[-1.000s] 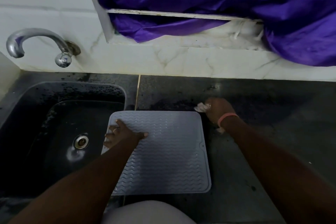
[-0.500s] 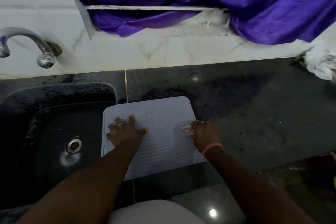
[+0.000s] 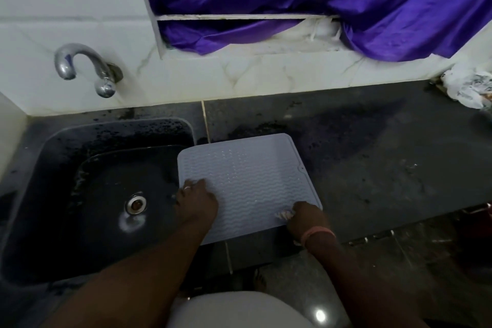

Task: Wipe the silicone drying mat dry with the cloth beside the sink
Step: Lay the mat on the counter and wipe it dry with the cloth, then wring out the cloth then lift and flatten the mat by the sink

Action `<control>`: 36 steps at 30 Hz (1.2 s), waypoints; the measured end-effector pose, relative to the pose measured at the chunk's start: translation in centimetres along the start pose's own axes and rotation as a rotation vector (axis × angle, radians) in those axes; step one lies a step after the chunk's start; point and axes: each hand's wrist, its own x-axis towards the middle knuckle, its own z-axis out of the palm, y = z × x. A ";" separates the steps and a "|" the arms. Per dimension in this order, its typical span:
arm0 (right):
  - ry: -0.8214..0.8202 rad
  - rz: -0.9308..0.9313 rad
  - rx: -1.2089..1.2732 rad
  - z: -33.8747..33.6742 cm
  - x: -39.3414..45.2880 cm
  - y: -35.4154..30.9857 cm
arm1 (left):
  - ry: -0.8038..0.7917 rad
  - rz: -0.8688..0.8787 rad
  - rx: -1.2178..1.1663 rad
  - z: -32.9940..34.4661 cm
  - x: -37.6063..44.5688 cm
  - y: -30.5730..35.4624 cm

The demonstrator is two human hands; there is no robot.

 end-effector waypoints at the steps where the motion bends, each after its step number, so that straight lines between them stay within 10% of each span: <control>1: -0.056 -0.012 0.146 -0.4 -0.6 -1.5 | 0.045 0.004 -0.032 -0.6 0.1 -0.7; 4: -0.241 -0.131 0.719 -1.4 -1.1 -5.6 | 0.084 -0.012 -0.334 -2.6 -0.1 -1.1; 7: -0.326 -0.248 1.131 -1.9 -1.2 -9.4 | -0.208 -0.301 -0.933 -5.1 -1.8 0.3; 13: -0.389 -0.474 1.193 -3.5 -1.7 -13.9 | -0.661 -0.257 -1.289 -10.2 -4.3 0.9; 20: -0.422 -0.812 1.065 -6.2 -1.7 -16.3 | -0.495 -0.176 -1.852 -11.9 -4.3 -0.4; 28: -0.788 -0.461 1.106 -2.8 0.1 -20.9 | -0.151 -0.274 -2.250 -10.9 -4.1 -3.0; 32: -1.002 -0.470 1.205 -1.2 -1.6 -25.9 | 0.078 -0.216 -2.126 -12.7 -3.3 -5.5; 36: -0.771 -0.502 1.124 -0.9 -2.0 -31.0 | 0.342 -0.243 -1.728 -15.0 -1.2 -10.5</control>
